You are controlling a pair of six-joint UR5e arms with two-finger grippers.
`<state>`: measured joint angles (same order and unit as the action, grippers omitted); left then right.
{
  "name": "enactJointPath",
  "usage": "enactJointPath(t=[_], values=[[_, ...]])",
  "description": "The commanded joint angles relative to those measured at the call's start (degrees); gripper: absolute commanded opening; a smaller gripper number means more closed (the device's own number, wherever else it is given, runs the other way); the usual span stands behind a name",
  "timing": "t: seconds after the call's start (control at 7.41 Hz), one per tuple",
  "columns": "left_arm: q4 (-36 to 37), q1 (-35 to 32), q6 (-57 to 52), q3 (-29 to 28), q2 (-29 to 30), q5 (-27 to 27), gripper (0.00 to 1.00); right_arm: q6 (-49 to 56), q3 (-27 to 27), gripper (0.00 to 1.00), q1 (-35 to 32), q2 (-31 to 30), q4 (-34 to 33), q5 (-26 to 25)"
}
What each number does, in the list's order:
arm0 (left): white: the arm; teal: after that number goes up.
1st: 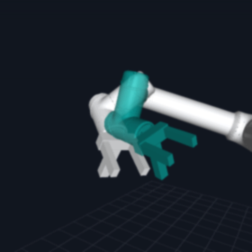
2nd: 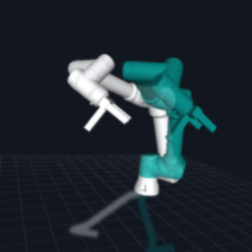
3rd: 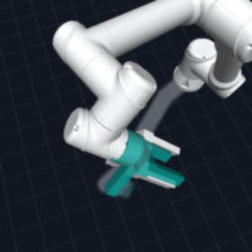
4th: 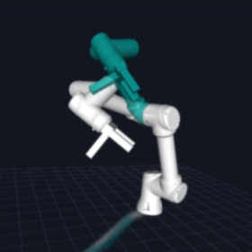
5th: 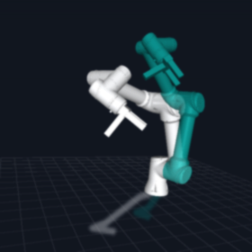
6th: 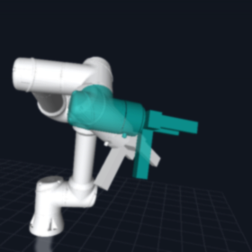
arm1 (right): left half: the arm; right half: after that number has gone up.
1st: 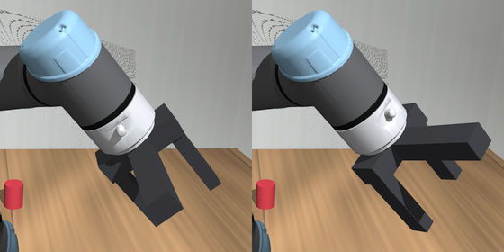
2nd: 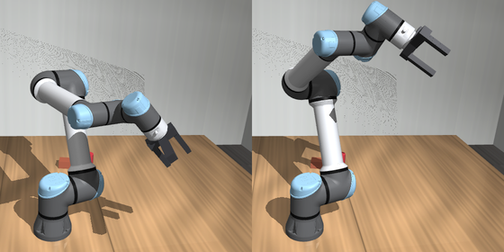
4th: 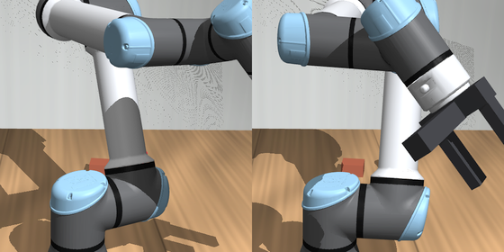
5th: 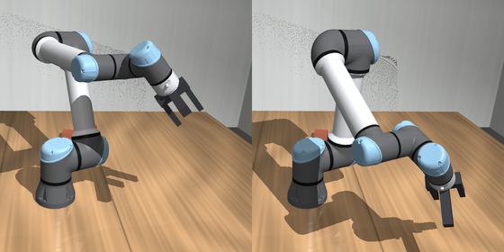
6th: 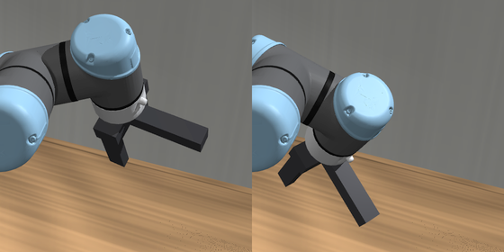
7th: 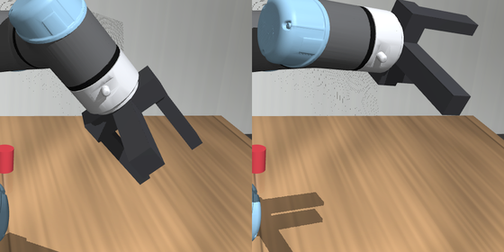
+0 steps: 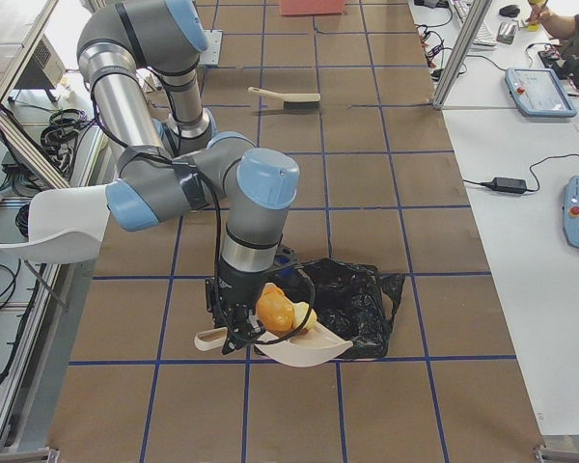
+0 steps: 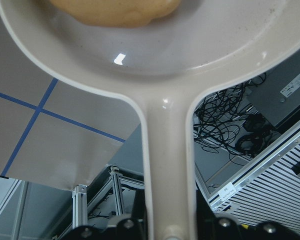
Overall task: Sweep and dump trash in nearest bin
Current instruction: 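Tip the dustpan over the bin with the right gripper to empty it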
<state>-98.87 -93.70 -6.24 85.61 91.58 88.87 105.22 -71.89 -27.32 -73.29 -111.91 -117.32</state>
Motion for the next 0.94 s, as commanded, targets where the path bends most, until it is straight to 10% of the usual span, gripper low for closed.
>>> enactJointPath(t=[0.0,0.81], values=[[0.0,0.0,0.0,0.0,0.1,0.1,1.00,3.0,0.0,0.06,-2.6,-0.6,-4.9,-0.7],[0.1,0.0,0.0,0.0,0.1,0.0,1.00,3.6,-1.0,0.06,-2.7,-0.4,-7.4,0.6]])
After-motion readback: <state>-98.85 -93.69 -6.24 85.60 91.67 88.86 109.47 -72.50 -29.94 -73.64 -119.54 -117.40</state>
